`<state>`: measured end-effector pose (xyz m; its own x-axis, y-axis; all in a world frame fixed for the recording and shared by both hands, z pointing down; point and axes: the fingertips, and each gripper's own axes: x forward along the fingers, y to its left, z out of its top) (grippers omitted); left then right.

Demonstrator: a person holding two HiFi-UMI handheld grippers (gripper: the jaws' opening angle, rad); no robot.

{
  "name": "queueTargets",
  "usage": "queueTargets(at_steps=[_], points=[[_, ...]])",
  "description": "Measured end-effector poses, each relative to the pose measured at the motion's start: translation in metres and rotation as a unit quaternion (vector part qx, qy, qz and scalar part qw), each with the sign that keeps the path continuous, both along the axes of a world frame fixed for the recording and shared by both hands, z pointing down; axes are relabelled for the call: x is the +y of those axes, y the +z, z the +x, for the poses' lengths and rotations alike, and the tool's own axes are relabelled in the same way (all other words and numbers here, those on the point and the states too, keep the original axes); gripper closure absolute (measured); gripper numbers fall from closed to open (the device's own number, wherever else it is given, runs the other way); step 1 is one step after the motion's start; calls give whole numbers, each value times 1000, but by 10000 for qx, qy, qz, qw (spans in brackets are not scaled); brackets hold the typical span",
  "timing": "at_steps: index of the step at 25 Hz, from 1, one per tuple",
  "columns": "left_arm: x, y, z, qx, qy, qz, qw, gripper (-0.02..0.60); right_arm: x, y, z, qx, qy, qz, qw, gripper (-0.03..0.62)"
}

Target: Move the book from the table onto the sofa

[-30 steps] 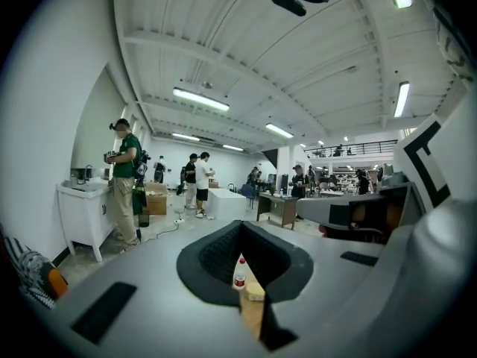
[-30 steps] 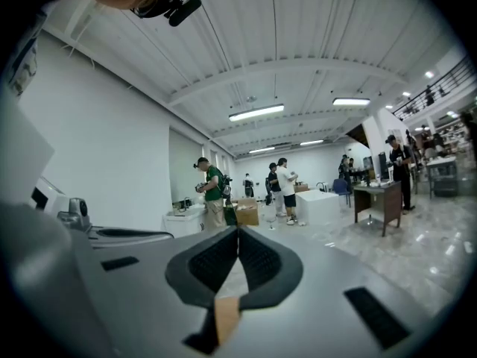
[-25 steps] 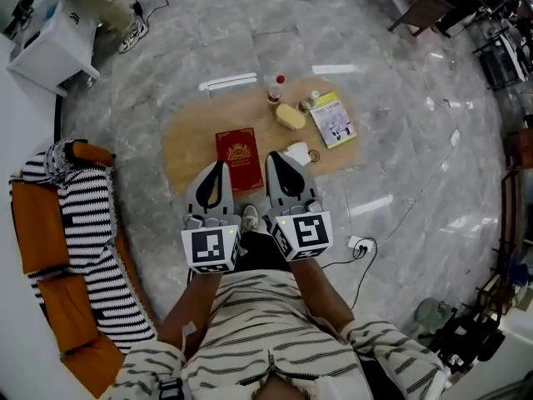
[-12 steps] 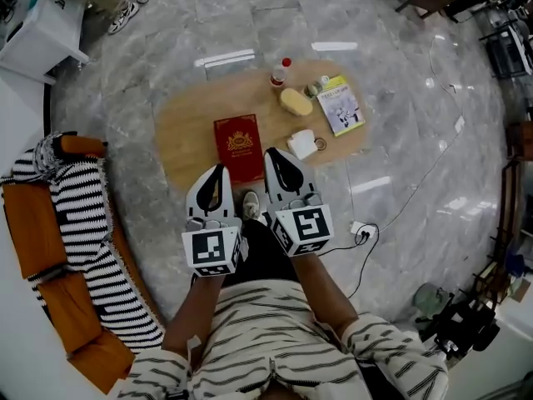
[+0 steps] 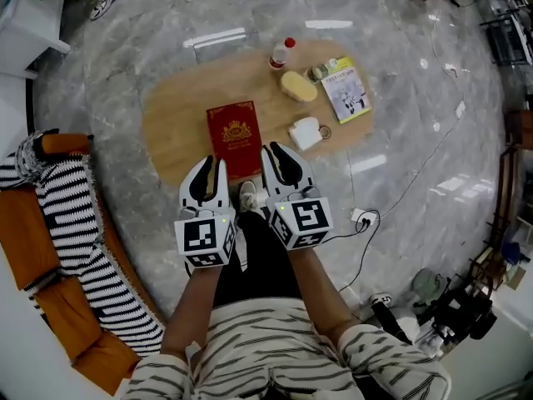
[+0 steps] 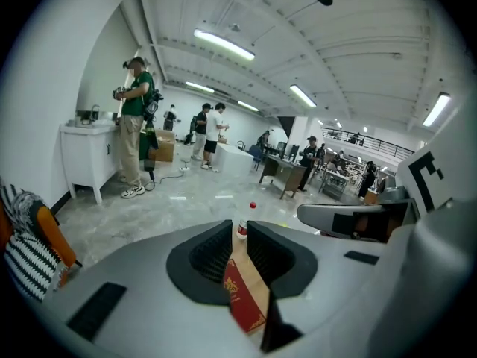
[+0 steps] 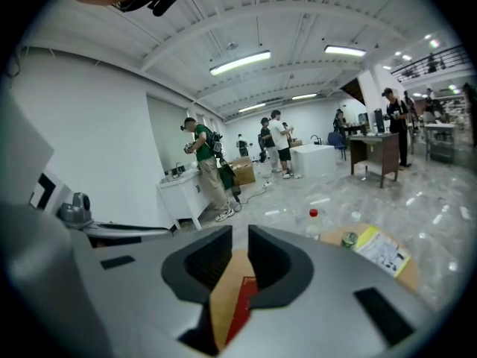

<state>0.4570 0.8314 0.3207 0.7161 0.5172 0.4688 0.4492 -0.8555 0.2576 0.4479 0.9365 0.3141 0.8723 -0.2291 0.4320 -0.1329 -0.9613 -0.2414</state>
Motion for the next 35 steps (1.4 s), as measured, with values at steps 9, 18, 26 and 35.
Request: queueTargets(at_steps=[9,18,26,35], points=[[0,76,5,-544,28,35,9985,497,15,76,6,-555,152,99,9983,466],[-1,145,5,-1046,48,77,9945,445,18,148,5,-1104,107,187,9937,403],[3,198,-4,-1535,37,62,9881,395,23,208,0,-1594,1,223,9870,352],[9,268,-6,-2161,50,82,9763,312,20,276,3,-2092,-123,426,9769,283]])
